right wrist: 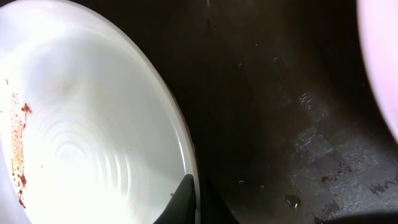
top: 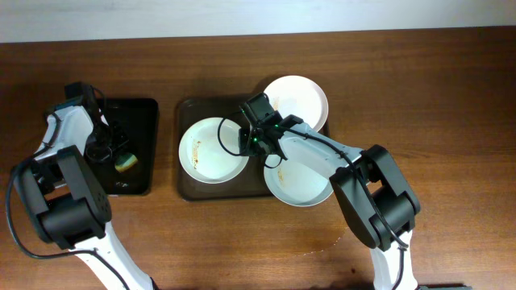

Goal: Clean dirty plates on tray and stack at the side
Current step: 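Grasp the green sponge with the left gripper and lift it, then move the sponge with the left gripper onto the held plate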

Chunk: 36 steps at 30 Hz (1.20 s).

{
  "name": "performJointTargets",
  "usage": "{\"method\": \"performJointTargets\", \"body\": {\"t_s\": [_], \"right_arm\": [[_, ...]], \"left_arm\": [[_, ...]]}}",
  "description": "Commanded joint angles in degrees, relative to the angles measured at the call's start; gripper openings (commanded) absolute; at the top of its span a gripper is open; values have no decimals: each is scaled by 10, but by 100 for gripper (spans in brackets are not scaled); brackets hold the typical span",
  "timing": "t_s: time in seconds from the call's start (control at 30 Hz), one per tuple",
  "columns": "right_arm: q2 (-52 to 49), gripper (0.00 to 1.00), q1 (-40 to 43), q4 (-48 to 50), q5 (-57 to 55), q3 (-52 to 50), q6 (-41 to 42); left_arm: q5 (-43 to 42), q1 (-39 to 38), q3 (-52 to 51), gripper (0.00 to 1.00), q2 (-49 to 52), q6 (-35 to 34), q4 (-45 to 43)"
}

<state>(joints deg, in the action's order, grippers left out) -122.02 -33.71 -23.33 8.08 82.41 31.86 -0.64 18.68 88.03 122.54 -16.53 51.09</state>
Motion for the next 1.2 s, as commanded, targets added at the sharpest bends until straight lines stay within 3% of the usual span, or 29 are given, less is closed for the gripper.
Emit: {"method": "performJointTargets", "body": {"t_s": [0.0, 0.27, 0.5, 0.67, 0.9, 1.17], "right_arm": [[-12, 5, 4, -1, 3, 4, 1], [-12, 5, 4, 0, 3, 4, 1], [-12, 5, 5, 1, 3, 4, 0], [-12, 5, 15, 4, 23, 4, -1], [-12, 5, 35, 2, 55, 4, 0], [-12, 4, 37, 3, 84, 4, -1]], "left_arm": [[-6, 1, 33, 1, 25, 1, 40], [-6, -24, 238, 1, -11, 74, 206], [-28, -76, 245, 1, -52, 141, 275], [26, -97, 245, 1, -52, 126, 275], [23, -83, 245, 1, -52, 82, 274], [-102, -142, 235, 1, -52, 156, 229]]}}
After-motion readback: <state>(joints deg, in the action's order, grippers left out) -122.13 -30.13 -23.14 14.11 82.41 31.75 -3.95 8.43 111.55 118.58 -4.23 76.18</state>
